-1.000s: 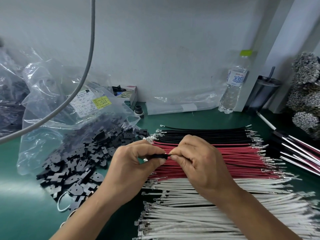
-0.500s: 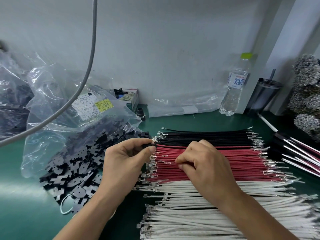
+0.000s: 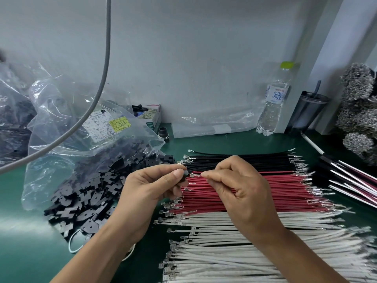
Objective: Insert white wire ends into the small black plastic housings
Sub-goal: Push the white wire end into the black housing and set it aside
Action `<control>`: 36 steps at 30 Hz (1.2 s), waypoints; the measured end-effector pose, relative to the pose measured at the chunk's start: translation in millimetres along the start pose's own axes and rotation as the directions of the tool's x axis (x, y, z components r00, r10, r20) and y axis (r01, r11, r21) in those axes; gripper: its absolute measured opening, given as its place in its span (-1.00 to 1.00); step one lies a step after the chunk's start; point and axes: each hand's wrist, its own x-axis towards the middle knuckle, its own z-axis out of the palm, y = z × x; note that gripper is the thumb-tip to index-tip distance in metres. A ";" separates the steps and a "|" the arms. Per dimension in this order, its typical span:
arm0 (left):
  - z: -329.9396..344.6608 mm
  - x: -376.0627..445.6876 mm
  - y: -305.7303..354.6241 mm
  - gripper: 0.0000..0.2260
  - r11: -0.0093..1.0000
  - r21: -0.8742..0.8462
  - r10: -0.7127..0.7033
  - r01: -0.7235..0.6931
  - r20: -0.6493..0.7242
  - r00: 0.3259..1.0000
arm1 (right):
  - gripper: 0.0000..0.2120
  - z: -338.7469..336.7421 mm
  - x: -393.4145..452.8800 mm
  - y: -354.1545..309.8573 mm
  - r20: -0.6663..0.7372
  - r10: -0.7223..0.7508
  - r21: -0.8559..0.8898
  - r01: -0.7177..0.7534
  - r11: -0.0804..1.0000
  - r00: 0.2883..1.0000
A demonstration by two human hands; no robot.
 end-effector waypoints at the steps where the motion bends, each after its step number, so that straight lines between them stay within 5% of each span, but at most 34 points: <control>1: -0.3 0.2 0.1 -0.70 1.000 -0.013 -0.006 0.006 0.007 1.000 | -0.88 0.0 -0.2 -0.3 -0.003 -0.002 0.007 0.002 1.000 1.000; 30: 0.5 0.6 2.8 -0.70 1.000 -0.005 0.004 -0.003 0.045 0.999 | -0.80 0.2 1.3 -3.7 0.040 -0.062 -0.126 0.067 0.990 0.997; 36: 0.7 -1.5 5.2 -0.71 0.999 0.045 0.001 -0.003 0.040 0.999 | -0.90 -8.1 6.3 -4.5 0.173 -0.229 -0.353 0.277 0.894 0.958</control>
